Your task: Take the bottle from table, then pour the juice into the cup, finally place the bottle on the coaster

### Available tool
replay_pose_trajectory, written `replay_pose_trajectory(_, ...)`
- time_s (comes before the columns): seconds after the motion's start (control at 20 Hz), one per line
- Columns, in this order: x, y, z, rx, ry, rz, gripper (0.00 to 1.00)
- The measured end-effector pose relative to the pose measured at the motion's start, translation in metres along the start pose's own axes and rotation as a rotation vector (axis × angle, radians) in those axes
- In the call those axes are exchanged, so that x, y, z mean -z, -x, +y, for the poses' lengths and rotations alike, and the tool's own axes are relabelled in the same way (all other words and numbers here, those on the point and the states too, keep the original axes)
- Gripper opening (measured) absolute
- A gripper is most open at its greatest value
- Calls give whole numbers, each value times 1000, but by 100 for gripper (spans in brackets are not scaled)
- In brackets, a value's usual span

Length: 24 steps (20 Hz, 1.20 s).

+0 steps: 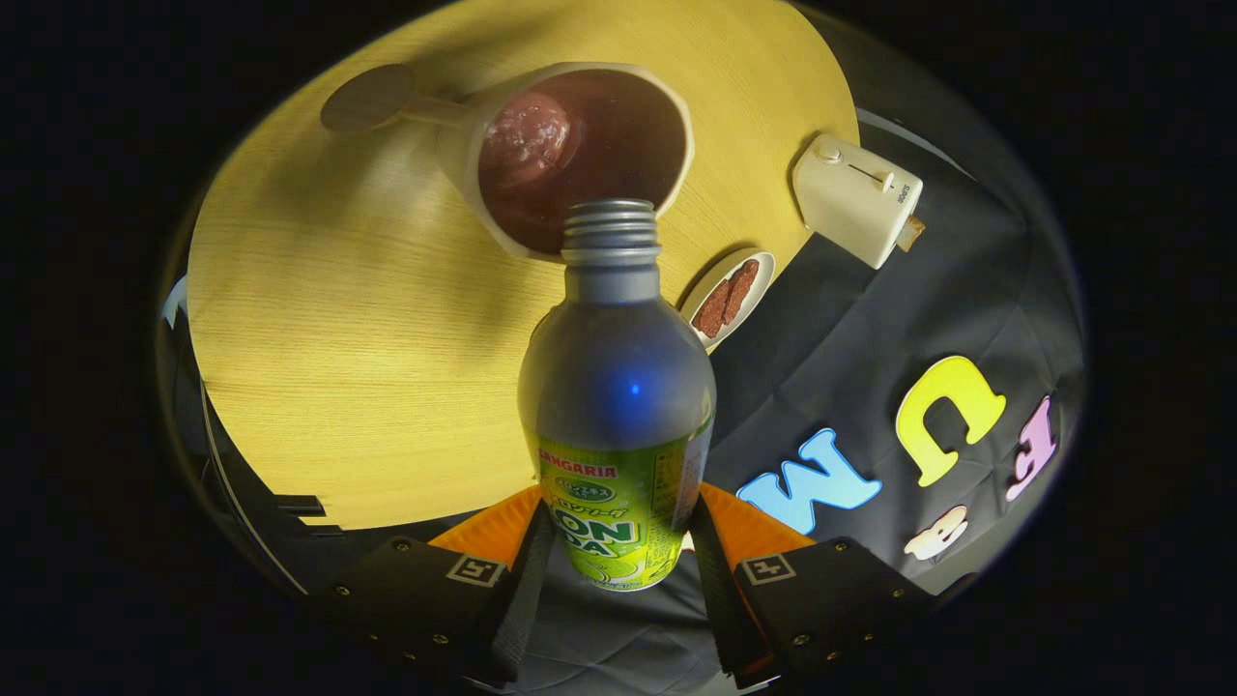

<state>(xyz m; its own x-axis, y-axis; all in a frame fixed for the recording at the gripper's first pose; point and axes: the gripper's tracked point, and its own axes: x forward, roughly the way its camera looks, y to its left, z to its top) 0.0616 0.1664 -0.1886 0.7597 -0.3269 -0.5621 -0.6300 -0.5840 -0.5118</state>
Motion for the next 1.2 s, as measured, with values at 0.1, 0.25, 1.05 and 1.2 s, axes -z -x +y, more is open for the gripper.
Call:
replay_pose_trajectory(0.1, 0, -1, 1, -3, -4, 1, 73)
replay_pose_trajectory(0.25, 0, -1, 0, -7, -1, -1, 73)
replay_pose_trajectory(1.05, -9, -10, 21, -51, -188, -103, 73)
replay_pose_trajectory(1.2, -12, -13, 29, -58, -269, -134, 73)
